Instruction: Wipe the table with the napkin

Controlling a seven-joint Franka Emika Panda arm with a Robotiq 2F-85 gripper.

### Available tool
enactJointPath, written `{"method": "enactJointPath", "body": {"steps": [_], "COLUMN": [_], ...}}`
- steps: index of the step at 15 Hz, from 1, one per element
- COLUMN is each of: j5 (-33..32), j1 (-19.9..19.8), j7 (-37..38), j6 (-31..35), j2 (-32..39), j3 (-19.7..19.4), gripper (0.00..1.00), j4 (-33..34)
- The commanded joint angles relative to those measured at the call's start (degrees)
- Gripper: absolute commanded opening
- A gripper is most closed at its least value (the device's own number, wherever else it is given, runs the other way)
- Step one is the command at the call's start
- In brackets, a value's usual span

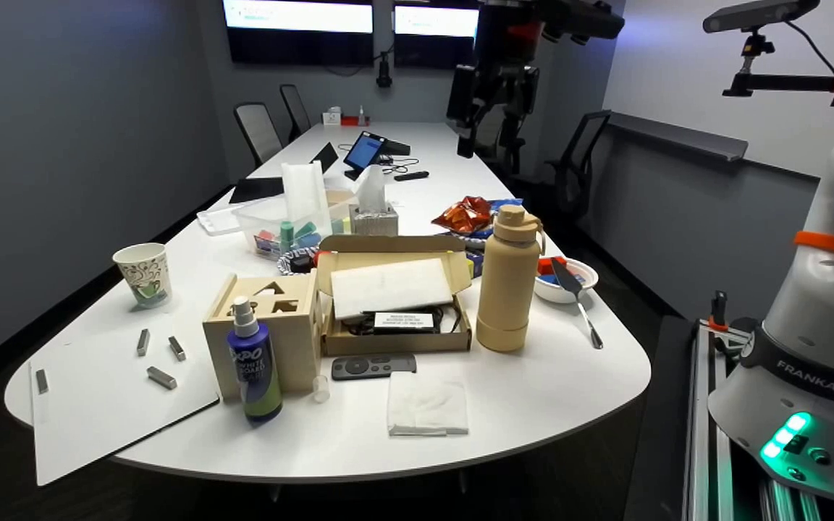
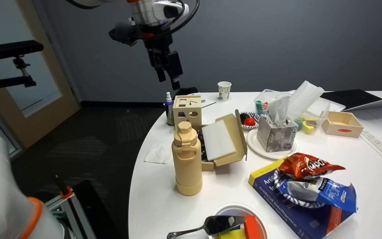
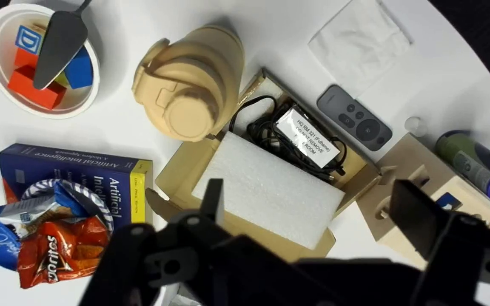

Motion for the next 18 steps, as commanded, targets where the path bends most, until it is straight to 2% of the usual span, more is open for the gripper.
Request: {"method": "enactJointPath", "body": {"steps": [1,5,8,12,16,18], "j5": [-0.1,-0.4,-0.7,-1.5,-3.6,-2.5], "j1": [1.2,1.8,3.4,5.1,7.7,9.6], "j7": [8.0,19.8,27.3,32.9,38.2,38.3], "j6": [4.1,12.0,21.3,31.1,36.1,38.2], "j2": [5.6,14.2,20.5,29.4,37.1,40.5], "j3": [4.2,8.9,9.7,7.6,3.9,2.0], "gripper": [1.0,1.0,1.0,1.0,1.0,1.0], "j4": [-0.9,-2.5,-4.4,-5.6,-5.0,-4.5]}}
